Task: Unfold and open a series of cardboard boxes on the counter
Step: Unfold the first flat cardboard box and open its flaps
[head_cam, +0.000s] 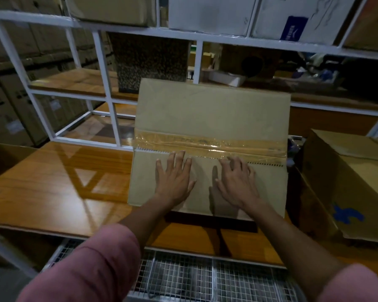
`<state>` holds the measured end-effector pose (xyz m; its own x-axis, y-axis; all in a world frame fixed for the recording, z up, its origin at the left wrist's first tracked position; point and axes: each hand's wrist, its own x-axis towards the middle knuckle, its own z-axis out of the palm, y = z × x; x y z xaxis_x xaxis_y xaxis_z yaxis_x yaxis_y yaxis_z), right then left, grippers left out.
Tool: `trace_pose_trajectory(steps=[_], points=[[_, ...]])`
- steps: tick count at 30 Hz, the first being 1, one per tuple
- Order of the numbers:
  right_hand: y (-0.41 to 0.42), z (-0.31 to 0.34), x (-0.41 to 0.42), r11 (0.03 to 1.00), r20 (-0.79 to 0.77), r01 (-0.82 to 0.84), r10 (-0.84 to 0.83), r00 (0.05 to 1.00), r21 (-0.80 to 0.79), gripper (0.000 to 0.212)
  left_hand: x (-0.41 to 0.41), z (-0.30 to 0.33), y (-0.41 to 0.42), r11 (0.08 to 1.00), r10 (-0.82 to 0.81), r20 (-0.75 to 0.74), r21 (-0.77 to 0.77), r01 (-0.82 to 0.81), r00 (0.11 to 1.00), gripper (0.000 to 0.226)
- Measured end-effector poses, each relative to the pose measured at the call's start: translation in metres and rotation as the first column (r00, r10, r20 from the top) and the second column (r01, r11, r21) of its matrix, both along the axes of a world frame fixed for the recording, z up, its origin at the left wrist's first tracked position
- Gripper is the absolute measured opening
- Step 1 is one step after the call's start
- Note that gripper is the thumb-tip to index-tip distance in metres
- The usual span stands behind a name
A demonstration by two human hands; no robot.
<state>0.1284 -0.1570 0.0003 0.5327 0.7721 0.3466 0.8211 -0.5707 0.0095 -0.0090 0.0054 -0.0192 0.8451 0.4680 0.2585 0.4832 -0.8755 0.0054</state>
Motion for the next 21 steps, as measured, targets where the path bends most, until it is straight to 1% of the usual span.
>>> trace_pose_trajectory(steps=[3,6,8,12,14,18,21], points=[[0.019,0.04,0.023,1.0,0.022,-0.01,0.011,1.0,-0.016,0.074,0.022,0.031,0.02,0.997,-0.015,0.034,0.074,0.012,0.999,0.078],[0.042,0.074,0.046,0.999,0.005,0.001,0.0,1.0,-0.046,0.087,0.045,0.062,0.045,0.993,-0.022,0.054,0.114,0.015,0.998,0.084],[0.059,0.091,0.059,0.999,-0.013,0.004,-0.004,1.0,-0.035,0.095,0.061,0.078,0.064,0.994,-0.045,0.042,0.106,0.04,0.998,0.093],[0.088,0.112,0.082,1.0,-0.025,-0.005,0.004,1.0,-0.02,0.114,0.09,0.107,0.1,0.992,-0.1,-0.035,0.074,0.103,0.994,0.124],[0.099,0.121,0.091,1.0,-0.026,-0.001,0.0,1.0,-0.027,0.122,0.101,0.123,0.114,0.992,-0.112,-0.05,0.052,0.115,0.992,0.135],[0.121,0.14,0.11,0.997,-0.001,0.049,-0.049,0.999,-0.059,0.132,0.118,0.152,0.133,0.991,-0.133,-0.043,0.021,0.134,0.99,0.145],[0.137,0.157,0.125,0.995,0.013,0.071,-0.071,0.997,-0.072,0.136,0.131,0.166,0.145,0.989,-0.145,-0.019,0.021,0.145,0.989,0.146]])
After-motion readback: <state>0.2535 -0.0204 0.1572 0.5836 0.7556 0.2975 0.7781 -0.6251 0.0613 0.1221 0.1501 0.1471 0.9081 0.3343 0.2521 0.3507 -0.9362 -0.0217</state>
